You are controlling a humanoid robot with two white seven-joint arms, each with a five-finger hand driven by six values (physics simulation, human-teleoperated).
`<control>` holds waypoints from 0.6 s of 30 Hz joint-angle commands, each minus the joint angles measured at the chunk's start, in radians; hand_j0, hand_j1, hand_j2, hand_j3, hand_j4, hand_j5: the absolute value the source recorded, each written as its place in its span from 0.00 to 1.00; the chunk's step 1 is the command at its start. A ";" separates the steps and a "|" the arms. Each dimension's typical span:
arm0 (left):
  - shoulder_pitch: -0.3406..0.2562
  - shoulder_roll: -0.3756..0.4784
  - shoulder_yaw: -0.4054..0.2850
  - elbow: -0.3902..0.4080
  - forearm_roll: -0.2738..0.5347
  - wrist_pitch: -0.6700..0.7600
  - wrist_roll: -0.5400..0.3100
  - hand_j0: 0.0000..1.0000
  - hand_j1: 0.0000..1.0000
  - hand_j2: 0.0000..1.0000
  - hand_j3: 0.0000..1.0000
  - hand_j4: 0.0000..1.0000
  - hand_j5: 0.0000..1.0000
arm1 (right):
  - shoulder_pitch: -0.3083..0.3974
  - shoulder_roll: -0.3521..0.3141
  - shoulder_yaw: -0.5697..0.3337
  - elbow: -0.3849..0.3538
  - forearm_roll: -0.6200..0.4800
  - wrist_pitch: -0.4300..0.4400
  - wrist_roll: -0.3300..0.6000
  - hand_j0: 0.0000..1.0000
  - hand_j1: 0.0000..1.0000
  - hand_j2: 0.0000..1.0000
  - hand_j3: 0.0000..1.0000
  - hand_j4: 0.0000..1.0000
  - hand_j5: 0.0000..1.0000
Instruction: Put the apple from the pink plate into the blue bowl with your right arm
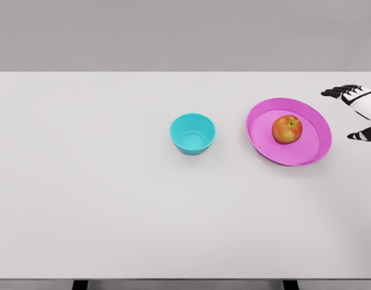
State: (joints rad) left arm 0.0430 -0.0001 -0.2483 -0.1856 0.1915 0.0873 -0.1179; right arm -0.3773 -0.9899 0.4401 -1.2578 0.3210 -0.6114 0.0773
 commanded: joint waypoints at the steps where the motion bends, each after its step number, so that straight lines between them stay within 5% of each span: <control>1: 0.000 0.000 0.000 0.000 0.000 0.000 0.000 1.00 1.00 1.00 1.00 1.00 1.00 | -0.002 0.000 0.000 0.000 -0.007 0.001 -0.001 1.00 1.00 1.00 1.00 1.00 1.00; 6: 0.000 0.000 0.000 0.000 0.000 0.000 0.000 1.00 1.00 1.00 1.00 1.00 1.00 | -0.029 0.000 0.017 0.008 -0.008 0.001 0.002 1.00 1.00 1.00 1.00 1.00 1.00; 9: 0.000 0.000 0.000 0.000 0.000 -0.001 0.000 1.00 1.00 1.00 1.00 1.00 1.00 | -0.135 0.027 0.037 0.003 -0.010 0.001 0.337 1.00 1.00 1.00 1.00 1.00 1.00; 13: 0.000 0.000 0.000 0.000 0.000 0.000 0.000 1.00 1.00 1.00 1.00 1.00 1.00 | -0.215 0.079 0.111 0.015 -0.014 0.001 0.417 1.00 1.00 1.00 1.00 1.00 1.00; 18: 0.000 0.000 0.000 0.000 0.000 0.000 0.000 1.00 1.00 1.00 1.00 1.00 1.00 | -0.311 0.132 0.210 0.196 -0.008 0.001 0.426 1.00 1.00 1.00 1.00 1.00 1.00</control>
State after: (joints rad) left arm 0.0430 -0.0001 -0.2481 -0.1856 0.1914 0.0874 -0.1179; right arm -0.6934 -0.8749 0.6180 -1.1230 0.3163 -0.6127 0.4875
